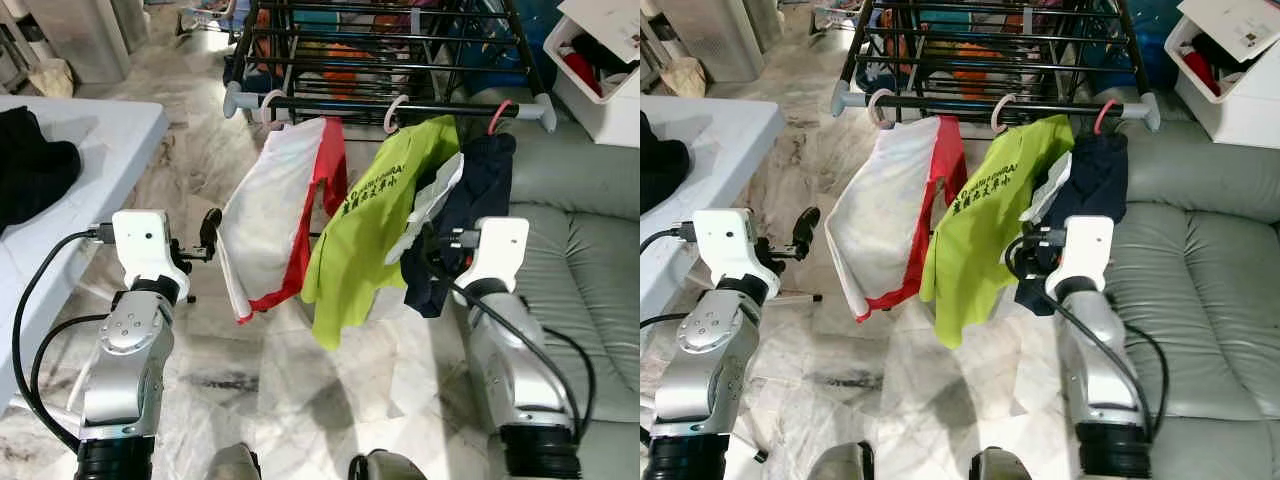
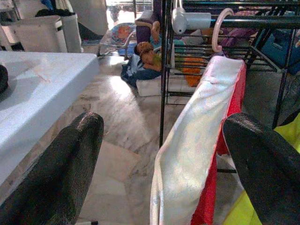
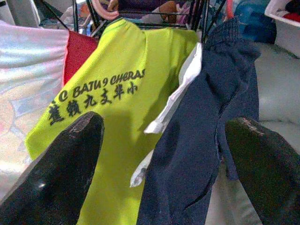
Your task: Hang hanger
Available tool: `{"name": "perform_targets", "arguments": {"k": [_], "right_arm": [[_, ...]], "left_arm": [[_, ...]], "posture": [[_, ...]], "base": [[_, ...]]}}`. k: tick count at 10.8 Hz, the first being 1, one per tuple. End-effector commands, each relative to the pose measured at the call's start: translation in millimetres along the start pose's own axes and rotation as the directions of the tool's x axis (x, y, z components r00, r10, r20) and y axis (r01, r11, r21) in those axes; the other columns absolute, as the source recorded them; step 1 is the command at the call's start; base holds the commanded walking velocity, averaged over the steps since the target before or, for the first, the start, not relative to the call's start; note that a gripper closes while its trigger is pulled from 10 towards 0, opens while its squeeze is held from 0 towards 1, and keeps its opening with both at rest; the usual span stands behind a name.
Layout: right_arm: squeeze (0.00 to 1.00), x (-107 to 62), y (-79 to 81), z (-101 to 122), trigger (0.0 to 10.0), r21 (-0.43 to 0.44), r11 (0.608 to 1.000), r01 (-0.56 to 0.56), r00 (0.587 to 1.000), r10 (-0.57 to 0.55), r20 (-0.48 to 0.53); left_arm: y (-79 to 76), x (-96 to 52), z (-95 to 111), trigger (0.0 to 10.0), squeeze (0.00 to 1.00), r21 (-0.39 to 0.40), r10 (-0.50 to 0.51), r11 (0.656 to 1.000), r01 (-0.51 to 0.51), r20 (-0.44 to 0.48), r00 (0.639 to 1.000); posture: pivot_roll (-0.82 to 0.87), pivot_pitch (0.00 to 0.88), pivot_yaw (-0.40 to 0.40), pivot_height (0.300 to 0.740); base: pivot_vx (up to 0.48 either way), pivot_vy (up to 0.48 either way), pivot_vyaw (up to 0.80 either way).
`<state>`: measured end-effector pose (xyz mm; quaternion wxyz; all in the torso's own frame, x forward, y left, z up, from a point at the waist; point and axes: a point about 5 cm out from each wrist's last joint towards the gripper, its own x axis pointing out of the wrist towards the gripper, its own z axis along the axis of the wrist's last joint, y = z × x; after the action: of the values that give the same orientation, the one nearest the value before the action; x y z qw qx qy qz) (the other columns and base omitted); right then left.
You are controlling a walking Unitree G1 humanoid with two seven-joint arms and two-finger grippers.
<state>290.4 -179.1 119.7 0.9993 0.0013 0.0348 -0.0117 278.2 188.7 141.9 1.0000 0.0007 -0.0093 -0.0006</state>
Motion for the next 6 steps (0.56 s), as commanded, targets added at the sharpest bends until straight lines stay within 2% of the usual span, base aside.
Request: {"name": "perform_targets", "arguments": {"k": [1,4,6], "right_arm": [[0.00,0.4,-2.0,3.8,10.0,-0.044,0.999,0.022,1.000,-0.021,0.019],[0.00,1.9,-4.4,3.9,10.0,0.034,0.999,0.033,0.999,-0.033,0.020],[0.00,2.0,-1.4,1.7,10.0,0.019,1.000,0.023,1.000,-0.024,0.015]], "left_arm": [[0.0,-3.1,0.6,10.0,0.00,0.004,-0.007,1.000,0.007,-0.008,1.000],[-4.4,-2.6,0.4,10.0,0.00,-0.001,-0.018,1.000,0.018,-0.011,1.000],[-3.9,-2.6,1.2,10.0,0.00,-0.002,-0.013,1.000,0.013,-0.011,1.000]], "posture": [[0.03,0.103,-0.018,0.740],[0.04,0.099,-0.025,0.740],[0.05,0.098,-0.034,0.740]], "base": [[0.000,0.000,0.00],[0.000,0.000,0.00],[0.000,0.000,0.00]]}}
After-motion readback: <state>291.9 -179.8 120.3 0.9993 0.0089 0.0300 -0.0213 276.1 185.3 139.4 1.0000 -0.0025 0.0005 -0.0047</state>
